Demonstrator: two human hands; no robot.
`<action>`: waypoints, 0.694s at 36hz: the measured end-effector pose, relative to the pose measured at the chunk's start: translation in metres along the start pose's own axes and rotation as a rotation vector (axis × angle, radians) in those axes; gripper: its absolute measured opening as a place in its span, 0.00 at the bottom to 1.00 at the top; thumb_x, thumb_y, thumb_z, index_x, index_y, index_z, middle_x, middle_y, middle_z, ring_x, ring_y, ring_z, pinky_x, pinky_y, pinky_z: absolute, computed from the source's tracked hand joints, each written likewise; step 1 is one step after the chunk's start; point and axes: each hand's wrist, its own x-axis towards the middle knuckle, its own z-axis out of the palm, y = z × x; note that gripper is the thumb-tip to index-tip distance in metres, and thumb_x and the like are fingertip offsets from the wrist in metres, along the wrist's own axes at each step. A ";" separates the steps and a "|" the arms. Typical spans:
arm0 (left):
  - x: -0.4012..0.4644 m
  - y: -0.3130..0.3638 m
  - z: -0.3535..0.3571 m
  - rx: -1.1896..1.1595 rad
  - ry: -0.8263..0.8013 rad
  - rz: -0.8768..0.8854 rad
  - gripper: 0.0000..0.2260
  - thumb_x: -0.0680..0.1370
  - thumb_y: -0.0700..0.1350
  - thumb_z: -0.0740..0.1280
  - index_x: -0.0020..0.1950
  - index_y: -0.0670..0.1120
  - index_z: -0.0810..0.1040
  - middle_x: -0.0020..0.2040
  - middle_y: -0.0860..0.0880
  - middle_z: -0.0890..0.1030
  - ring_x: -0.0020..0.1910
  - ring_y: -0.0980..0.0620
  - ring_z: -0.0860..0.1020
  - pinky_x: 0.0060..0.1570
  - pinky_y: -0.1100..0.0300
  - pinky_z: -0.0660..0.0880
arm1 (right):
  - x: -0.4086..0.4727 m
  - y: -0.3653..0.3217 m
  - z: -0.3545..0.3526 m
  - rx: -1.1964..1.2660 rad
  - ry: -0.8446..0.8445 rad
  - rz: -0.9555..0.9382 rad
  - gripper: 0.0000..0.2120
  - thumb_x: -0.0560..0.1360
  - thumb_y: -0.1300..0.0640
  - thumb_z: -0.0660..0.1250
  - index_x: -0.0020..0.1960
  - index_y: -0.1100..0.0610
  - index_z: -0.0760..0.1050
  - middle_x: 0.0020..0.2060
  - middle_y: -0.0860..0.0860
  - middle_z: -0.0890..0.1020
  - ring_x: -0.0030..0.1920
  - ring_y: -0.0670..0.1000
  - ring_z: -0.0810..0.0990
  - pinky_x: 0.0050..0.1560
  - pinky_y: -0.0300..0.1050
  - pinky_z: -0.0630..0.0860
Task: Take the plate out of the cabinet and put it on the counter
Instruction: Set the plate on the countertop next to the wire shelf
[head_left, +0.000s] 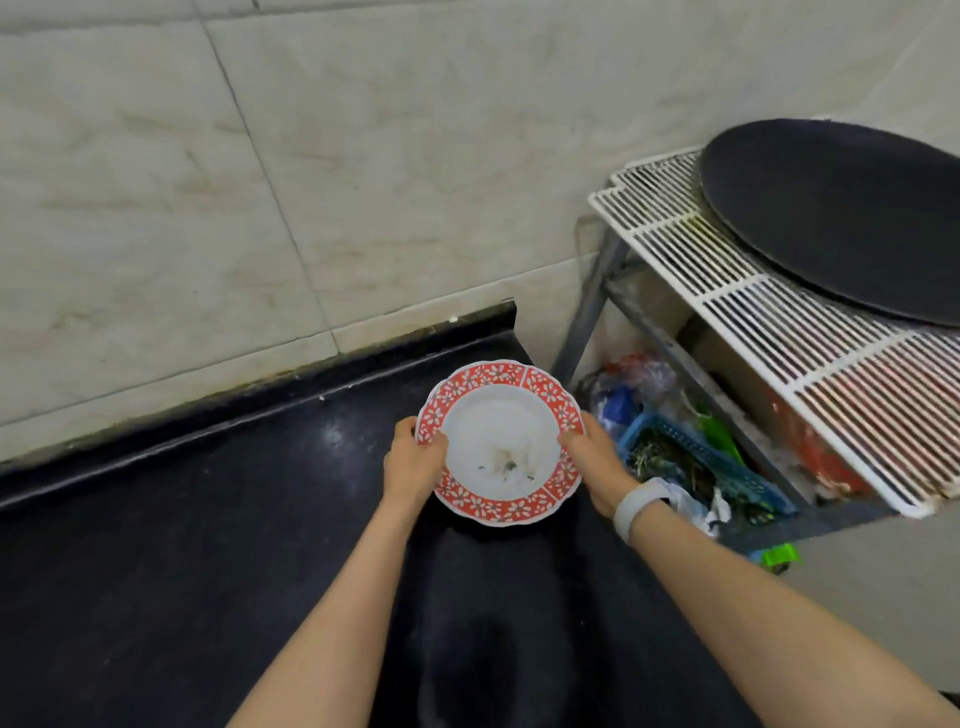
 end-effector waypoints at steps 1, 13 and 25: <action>0.008 0.002 0.001 -0.006 0.006 -0.011 0.15 0.72 0.45 0.63 0.58 0.46 0.71 0.54 0.44 0.79 0.52 0.44 0.77 0.52 0.51 0.76 | 0.009 -0.004 0.003 -0.016 -0.002 0.002 0.15 0.72 0.67 0.57 0.57 0.59 0.71 0.58 0.60 0.77 0.53 0.56 0.76 0.57 0.52 0.74; 0.056 0.013 0.015 -0.013 0.088 -0.026 0.15 0.74 0.47 0.62 0.60 0.47 0.70 0.53 0.46 0.78 0.50 0.45 0.77 0.48 0.54 0.73 | 0.078 -0.027 0.017 -0.072 -0.053 -0.008 0.12 0.74 0.63 0.57 0.53 0.52 0.72 0.56 0.59 0.79 0.52 0.57 0.77 0.54 0.53 0.75; 0.038 0.013 0.004 0.115 0.049 0.069 0.19 0.75 0.50 0.63 0.64 0.47 0.69 0.64 0.42 0.74 0.61 0.43 0.74 0.60 0.46 0.73 | 0.069 -0.023 0.017 -0.313 0.009 -0.113 0.15 0.73 0.63 0.57 0.59 0.57 0.69 0.58 0.61 0.77 0.55 0.62 0.76 0.54 0.53 0.74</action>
